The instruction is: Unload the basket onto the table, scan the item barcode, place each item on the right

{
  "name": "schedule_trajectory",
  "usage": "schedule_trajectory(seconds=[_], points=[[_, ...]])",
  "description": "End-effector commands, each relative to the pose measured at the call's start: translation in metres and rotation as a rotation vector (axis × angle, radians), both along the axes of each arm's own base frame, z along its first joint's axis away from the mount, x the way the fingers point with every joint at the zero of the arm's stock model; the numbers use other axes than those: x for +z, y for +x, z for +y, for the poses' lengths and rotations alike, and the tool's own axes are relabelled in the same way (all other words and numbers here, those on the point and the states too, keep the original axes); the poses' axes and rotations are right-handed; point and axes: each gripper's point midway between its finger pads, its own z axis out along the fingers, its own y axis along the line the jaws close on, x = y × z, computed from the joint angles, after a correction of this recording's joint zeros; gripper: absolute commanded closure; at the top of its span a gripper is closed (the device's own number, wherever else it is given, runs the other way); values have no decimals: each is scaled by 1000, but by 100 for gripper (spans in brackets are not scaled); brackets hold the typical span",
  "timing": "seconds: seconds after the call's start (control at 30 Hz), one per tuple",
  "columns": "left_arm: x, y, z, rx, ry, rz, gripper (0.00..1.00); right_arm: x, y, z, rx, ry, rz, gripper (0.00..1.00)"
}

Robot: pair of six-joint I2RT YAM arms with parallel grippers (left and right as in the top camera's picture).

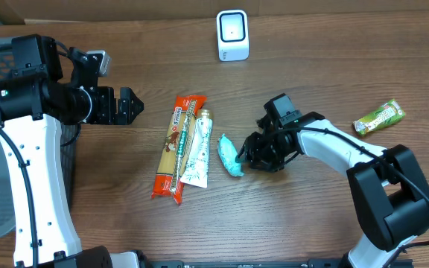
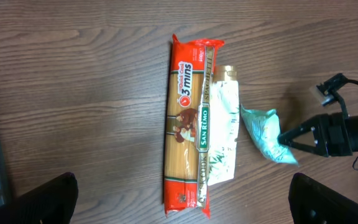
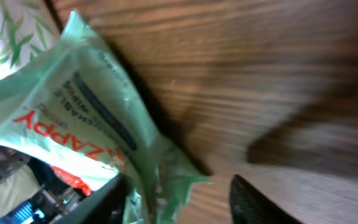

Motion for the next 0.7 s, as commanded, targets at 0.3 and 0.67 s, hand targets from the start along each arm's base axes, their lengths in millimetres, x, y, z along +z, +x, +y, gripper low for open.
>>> schedule_trajectory(seconds=[0.3, 0.67], points=[[4, 2, -3, -27, 3, -21, 0, 8, 36, -93, -22, -393, -68, 43], [4, 2, -3, -27, 3, -20, 0, 60, 48, -35, 161, -151, -177, 86]])
